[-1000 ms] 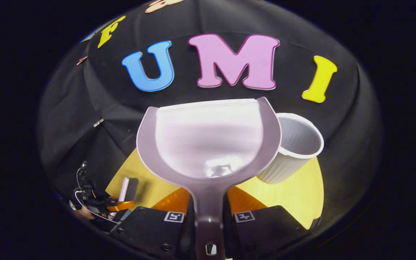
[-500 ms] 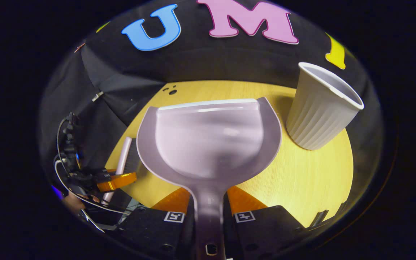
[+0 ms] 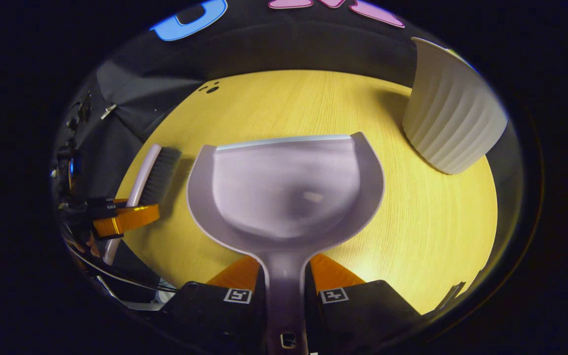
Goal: Pick up the small broom and dustpan from the desktop, sweep the trash into the dustpan with the broom, and then empty the trash into the garbage bin.
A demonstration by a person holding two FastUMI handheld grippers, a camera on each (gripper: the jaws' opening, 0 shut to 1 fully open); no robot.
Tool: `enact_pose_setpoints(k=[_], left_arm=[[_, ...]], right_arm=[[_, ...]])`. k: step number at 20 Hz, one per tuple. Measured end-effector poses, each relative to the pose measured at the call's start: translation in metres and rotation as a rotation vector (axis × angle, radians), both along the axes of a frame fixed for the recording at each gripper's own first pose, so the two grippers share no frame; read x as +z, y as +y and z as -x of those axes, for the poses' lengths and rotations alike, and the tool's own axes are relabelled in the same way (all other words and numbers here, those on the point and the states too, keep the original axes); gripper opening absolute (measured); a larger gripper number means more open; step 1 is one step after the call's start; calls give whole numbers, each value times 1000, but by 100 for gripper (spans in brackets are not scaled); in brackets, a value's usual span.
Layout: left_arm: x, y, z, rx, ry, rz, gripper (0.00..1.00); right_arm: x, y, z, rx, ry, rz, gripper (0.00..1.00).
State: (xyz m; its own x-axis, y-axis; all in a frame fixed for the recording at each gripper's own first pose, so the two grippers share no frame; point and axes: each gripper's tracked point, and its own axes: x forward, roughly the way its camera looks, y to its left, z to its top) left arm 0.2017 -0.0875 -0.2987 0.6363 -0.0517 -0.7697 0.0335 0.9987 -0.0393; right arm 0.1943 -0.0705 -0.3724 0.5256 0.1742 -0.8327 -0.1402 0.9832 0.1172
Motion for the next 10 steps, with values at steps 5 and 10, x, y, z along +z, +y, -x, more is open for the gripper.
enact_pose_setpoints(k=[5, 10], left_arm=[[-14, 8, -14, -10, 68, -165, 38], [-20, 5, -17, 18, 101, -181, 39]], right_arm=[[-25, -7, -4, -17, 36, 47, 36], [-33, -8, -1, -4, 69, 20, 37]])
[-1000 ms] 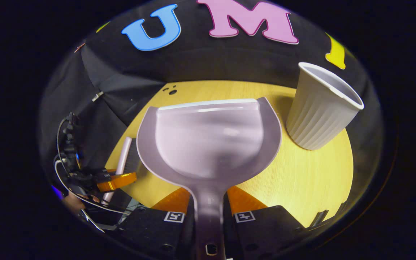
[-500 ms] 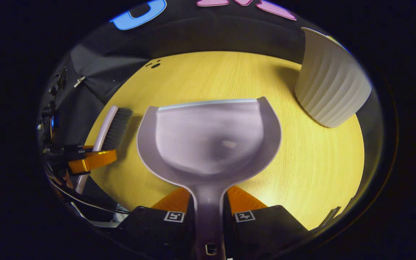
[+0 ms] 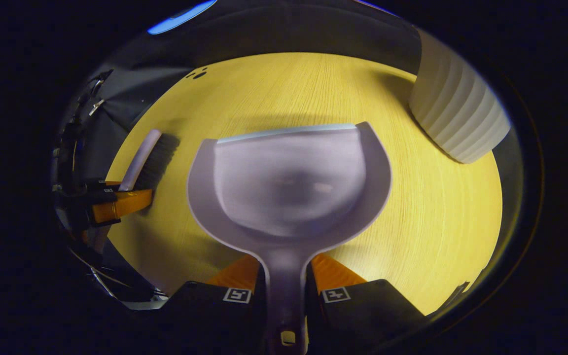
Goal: Pick up the small broom and dustpan from the desktop, sweep the trash into the dustpan with the broom, and then empty the trash into the garbage bin.
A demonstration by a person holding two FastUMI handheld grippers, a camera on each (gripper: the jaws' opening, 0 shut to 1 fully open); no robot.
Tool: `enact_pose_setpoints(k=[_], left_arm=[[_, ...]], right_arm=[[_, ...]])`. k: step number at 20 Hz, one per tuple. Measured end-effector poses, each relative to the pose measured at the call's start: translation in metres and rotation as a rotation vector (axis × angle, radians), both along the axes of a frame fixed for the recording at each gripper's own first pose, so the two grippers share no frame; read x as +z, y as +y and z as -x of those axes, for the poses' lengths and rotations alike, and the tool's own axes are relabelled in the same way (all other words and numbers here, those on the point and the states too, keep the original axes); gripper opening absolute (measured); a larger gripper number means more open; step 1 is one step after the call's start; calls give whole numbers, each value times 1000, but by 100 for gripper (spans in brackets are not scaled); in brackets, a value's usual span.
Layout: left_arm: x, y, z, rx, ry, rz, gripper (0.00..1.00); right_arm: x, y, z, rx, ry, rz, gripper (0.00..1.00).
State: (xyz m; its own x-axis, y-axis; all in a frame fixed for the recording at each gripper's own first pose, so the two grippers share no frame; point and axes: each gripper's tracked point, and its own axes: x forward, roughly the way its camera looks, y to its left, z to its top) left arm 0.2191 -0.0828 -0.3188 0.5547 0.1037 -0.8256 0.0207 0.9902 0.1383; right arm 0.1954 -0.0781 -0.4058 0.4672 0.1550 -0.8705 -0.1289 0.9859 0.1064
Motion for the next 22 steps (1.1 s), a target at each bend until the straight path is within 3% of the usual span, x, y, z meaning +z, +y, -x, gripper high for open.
enact_pose_setpoints(k=[5, 6, 7, 8, 10, 14, 17, 22], left_arm=[[-2, -2, 2, -15, 18, -17, 44], [1, -5, 2, -14, 13, -5, 45], [5, -6, 3, -16, -3, -2, 49], [12, -9, 3, -25, -20, -2, 65], [23, -10, 5, -35, -59, -10, 95], [64, -17, 21, -26, -174, 9, 97], [117, -7, 37, 11, -382, -59, 98], [205, -24, 84, -5, -690, 5, 97]], right_arm=[[4, 12, -7, -5, 13, -78, 38], [6, 15, -8, -4, 16, -98, 57], [8, 15, -7, -8, 14, -102, 65], [11, 12, -8, -12, 3, -90, 83], [20, 8, -7, -23, -34, -73, 99], [56, 2, -1, -74, -147, -68, 99], [94, -3, 8, -111, -273, -55, 99], [165, 9, 40, -117, -461, -52, 99]])
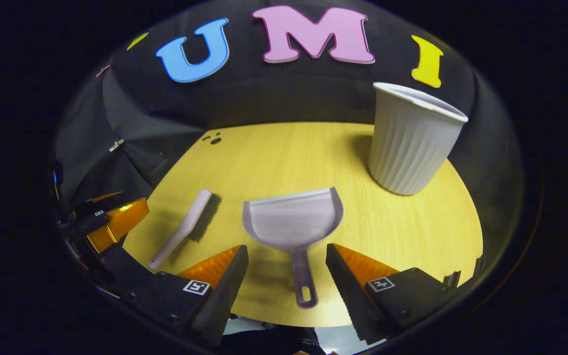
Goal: Pick up the small broom and dustpan from the desktop, sweep the trash into the dustpan with the broom, and then empty the trash into the garbage bin.
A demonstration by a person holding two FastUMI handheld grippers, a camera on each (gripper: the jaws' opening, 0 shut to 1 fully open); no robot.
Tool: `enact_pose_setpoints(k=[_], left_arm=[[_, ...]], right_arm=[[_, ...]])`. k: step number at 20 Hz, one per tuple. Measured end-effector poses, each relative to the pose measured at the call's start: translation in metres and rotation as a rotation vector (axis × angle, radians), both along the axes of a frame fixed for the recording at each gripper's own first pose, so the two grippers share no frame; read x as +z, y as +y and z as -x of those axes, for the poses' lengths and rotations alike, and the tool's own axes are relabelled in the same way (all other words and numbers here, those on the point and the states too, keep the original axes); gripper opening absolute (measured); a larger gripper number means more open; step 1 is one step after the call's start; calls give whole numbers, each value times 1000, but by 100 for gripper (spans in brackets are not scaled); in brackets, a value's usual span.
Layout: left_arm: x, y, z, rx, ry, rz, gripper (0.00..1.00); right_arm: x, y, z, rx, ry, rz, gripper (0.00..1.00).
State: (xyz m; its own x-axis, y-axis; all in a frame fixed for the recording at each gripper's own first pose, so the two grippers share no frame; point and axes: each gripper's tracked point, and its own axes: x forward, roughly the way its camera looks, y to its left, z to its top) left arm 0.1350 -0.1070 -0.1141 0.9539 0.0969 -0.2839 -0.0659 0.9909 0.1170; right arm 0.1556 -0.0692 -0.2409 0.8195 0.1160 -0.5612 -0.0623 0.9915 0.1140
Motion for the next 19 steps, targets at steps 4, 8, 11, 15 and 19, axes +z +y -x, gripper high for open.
enact_pose_setpoints(k=[4, 8, 11, 15, 19], left_arm=[[45, -13, 50, -25, -156, 10, 98], [55, -23, 99, -64, -216, 41, 97], [49, -21, 128, -58, -232, 45, 97], [42, -25, 153, -58, -253, 83, 98], [23, -30, 155, -100, -211, 94, 96]], right_arm=[[66, 29, 28, 44, -216, 3, 99], [113, 52, 61, 96, -421, 42, 99], [115, 56, 85, 88, -460, 53, 98], [91, 47, 108, 49, -407, 59, 99], [78, 34, 115, 0, -343, 38, 99]])
